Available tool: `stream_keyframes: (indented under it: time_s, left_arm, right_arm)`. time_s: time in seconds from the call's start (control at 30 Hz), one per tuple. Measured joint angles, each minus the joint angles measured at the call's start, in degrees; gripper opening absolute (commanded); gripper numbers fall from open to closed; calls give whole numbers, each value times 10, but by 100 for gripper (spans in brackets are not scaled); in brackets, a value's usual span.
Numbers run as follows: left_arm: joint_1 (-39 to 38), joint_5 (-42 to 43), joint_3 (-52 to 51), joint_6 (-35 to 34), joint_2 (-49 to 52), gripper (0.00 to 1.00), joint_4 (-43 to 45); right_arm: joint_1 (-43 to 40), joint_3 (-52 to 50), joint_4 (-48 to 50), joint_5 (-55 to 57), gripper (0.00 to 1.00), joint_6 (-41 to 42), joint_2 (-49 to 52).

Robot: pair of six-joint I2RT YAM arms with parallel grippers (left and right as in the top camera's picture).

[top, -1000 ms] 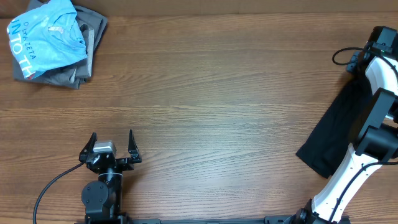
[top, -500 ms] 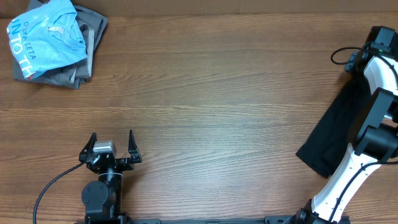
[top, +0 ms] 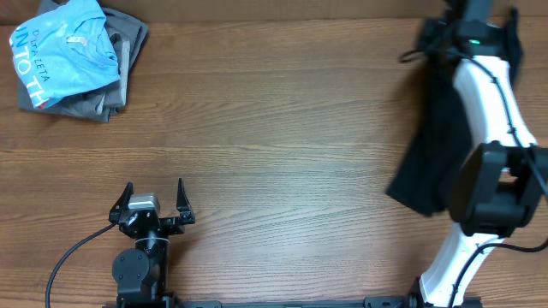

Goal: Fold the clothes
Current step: 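Lift the black T-shirt with the right gripper and drag it to table center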

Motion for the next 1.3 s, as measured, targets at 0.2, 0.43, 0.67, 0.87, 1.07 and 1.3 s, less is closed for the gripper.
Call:
stream_keyframes:
  time_s: [0.2, 0.43, 0.67, 0.87, 1.07, 1.3]
  left_arm:
    - [0, 0, 0, 0, 0, 100, 0]
    - [0, 0, 0, 0, 0, 100, 0]
    - [0, 0, 0, 0, 0, 100, 0]
    - [0, 0, 0, 0, 0, 100, 0]
    - [0, 0, 0, 0, 0, 100, 0]
    - [0, 0, 0, 0, 0, 100, 0]
  right_arm:
    - [132, 1, 29, -84, 4, 57, 4]
    - [309, 1, 60, -116, 4, 128, 14]
    - [454, 1, 63, -117, 25, 158, 28]
    - [458, 1, 47, -90, 83, 166, 28]
    - [364, 1, -10, -62, 100, 164, 17]
    - [237, 1, -24, -58, 100, 165, -8]
